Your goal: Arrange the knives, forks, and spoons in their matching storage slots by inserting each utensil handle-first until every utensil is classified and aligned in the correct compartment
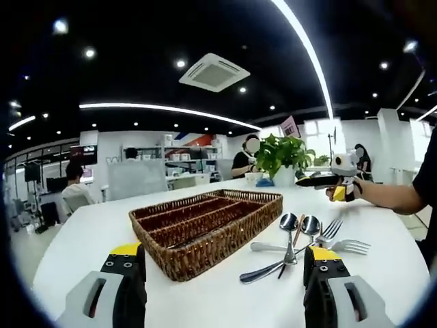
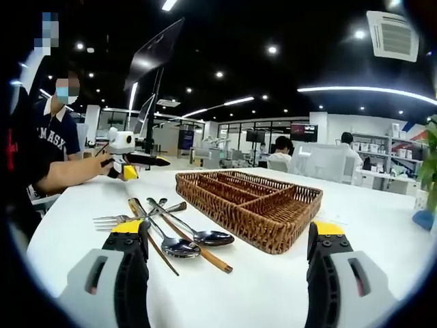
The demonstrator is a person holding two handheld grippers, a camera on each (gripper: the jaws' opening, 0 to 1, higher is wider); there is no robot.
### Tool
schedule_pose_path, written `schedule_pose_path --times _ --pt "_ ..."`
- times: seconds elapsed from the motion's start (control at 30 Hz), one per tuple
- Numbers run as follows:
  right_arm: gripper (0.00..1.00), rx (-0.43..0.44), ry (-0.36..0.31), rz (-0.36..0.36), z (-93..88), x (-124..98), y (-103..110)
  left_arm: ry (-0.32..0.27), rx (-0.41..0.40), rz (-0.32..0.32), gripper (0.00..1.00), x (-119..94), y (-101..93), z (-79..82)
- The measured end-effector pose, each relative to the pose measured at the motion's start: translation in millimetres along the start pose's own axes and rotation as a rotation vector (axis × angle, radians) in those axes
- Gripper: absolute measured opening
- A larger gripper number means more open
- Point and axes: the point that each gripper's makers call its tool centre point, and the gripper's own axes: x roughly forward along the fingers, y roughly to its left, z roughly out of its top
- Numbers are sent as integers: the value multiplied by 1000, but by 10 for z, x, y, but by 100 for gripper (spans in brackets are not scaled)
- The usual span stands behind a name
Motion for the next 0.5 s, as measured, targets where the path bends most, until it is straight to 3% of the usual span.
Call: schedule_pose_path --times 0.4,0.5 --pt "100 6 -6 2 9 -10 34 13 40 -2 100 34 -58 -8" --pt "100 46 -39 55 102 5 101 18 32 -1 100 29 -45 -29"
